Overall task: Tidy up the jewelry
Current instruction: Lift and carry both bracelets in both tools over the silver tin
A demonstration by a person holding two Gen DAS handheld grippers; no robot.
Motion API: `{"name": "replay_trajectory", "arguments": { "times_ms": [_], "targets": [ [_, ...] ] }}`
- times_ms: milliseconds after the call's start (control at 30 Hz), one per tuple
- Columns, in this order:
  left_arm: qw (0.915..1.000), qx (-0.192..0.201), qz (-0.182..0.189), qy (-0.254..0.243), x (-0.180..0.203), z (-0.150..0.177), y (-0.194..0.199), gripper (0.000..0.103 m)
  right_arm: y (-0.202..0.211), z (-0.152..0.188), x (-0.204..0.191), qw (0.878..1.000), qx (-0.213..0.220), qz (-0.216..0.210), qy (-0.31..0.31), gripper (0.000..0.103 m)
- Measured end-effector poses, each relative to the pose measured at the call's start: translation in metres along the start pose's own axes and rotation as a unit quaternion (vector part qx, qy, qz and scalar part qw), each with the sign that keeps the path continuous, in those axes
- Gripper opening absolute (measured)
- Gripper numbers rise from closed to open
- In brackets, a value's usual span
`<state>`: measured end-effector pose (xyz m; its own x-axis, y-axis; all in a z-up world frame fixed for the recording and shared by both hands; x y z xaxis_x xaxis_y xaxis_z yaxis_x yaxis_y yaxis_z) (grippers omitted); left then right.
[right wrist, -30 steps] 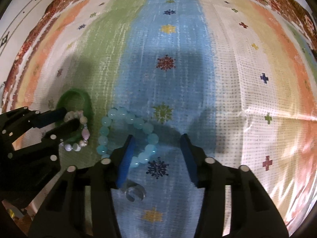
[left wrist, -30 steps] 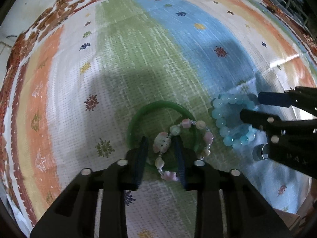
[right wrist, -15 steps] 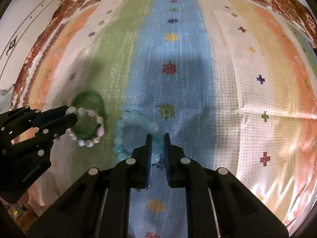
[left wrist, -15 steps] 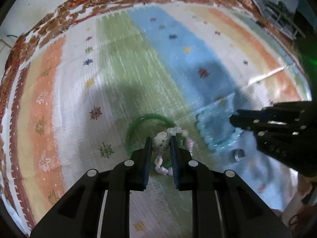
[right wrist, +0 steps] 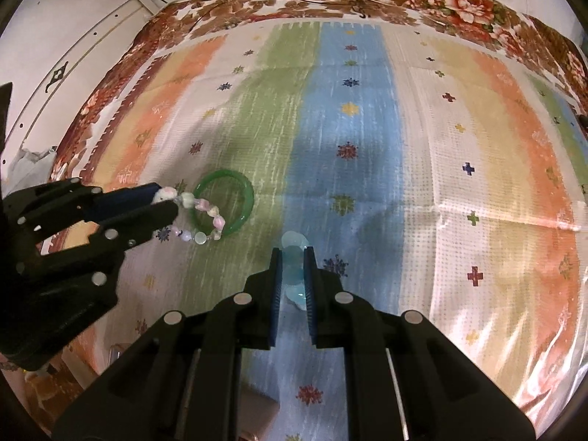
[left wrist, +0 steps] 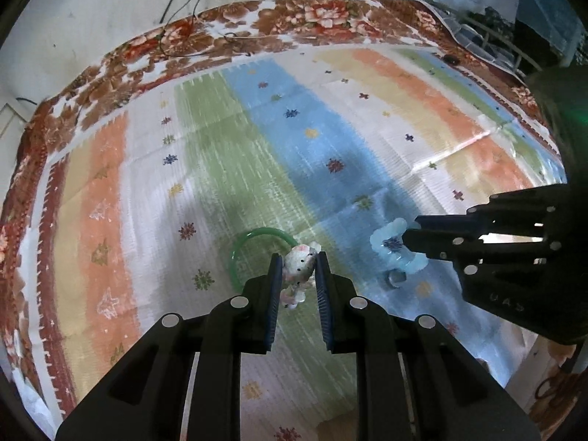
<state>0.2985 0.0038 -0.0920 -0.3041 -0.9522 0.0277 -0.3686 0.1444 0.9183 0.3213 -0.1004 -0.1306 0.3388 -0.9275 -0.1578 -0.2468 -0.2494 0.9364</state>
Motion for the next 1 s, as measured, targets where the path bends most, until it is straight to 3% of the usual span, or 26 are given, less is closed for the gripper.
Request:
{"name": "replay_trajectory", "arguments": {
  "times_ms": [733, 1000],
  "targets": [
    [0.9960, 0.053, -0.069, -0.018, 0.044, 0.028, 0.053, 0.018, 0.058, 0.039, -0.015, 0.998, 0.047, -0.023, 0.023, 0.013],
    [0.9948, 0.068, -0.073, -0.019, 0.054, 0.040, 0.069, 0.018, 0.079, 0.059, -0.035, 0.996, 0.065, -0.033, 0.053, 0.013]
  ]
}}
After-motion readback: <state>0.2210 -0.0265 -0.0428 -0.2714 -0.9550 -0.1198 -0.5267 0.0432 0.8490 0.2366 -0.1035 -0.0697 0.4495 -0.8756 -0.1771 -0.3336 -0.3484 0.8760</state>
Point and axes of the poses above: each gripper's, at about its wrist camera, not at the fingertips, and y roughly against the way its jaws point, x to its right, z to its underside, the point moved 2 cm from there along -y, roughly the way its jaws point, and after that the axes turned 7 degrees about -x, right-handed, at the moved point
